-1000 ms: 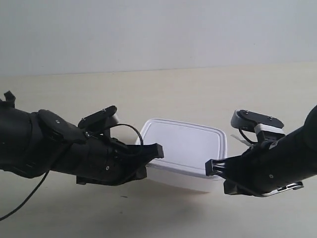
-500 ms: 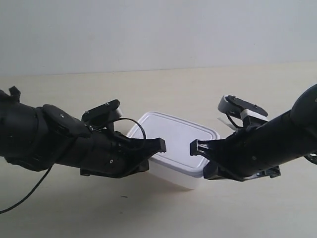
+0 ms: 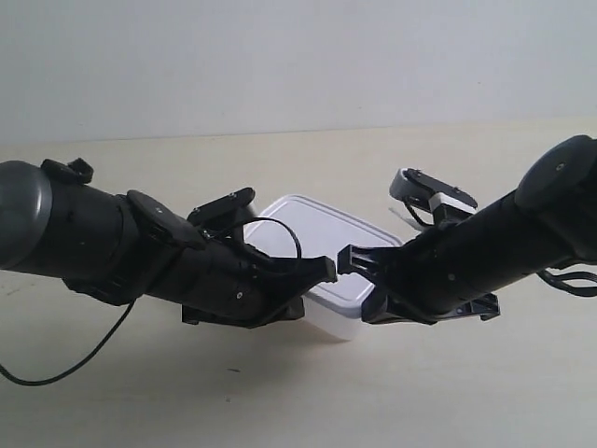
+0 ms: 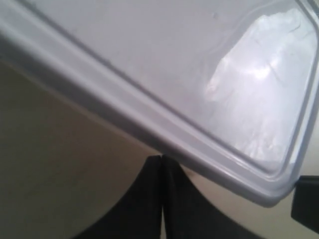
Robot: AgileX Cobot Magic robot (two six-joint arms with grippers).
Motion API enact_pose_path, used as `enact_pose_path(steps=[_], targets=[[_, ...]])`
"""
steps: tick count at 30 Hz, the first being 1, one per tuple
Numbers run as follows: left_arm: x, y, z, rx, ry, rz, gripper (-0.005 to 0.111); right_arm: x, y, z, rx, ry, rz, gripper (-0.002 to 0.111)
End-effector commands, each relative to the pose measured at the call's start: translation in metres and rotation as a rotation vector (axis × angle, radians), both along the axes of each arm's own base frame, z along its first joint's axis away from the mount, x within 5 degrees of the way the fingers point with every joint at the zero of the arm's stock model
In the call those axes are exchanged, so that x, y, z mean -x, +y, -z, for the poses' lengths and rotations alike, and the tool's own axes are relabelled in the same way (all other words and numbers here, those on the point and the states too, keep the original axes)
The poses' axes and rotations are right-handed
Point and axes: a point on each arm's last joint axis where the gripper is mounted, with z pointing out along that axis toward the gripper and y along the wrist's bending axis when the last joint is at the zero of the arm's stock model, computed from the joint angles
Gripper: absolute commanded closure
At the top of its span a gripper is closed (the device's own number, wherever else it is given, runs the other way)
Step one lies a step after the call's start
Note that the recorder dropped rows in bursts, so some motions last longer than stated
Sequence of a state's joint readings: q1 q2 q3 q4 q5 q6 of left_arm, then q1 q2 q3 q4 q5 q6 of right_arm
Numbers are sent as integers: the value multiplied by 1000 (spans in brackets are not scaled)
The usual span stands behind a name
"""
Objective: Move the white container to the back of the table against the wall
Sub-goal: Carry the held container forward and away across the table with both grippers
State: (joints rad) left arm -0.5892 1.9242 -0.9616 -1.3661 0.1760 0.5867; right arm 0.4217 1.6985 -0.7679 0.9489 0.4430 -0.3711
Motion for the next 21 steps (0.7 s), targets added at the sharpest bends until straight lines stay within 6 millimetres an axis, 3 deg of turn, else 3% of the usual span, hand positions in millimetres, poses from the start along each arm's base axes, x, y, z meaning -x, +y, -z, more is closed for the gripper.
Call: enact_pose_path(steps=[1, 21], targets=[[-5, -3, 2, 0, -6, 10, 107, -6, 2, 6, 19, -9, -2, 108], [-13, 6, 3, 2, -3, -13, 107, -23, -4, 15, 95, -121, 77, 108]])
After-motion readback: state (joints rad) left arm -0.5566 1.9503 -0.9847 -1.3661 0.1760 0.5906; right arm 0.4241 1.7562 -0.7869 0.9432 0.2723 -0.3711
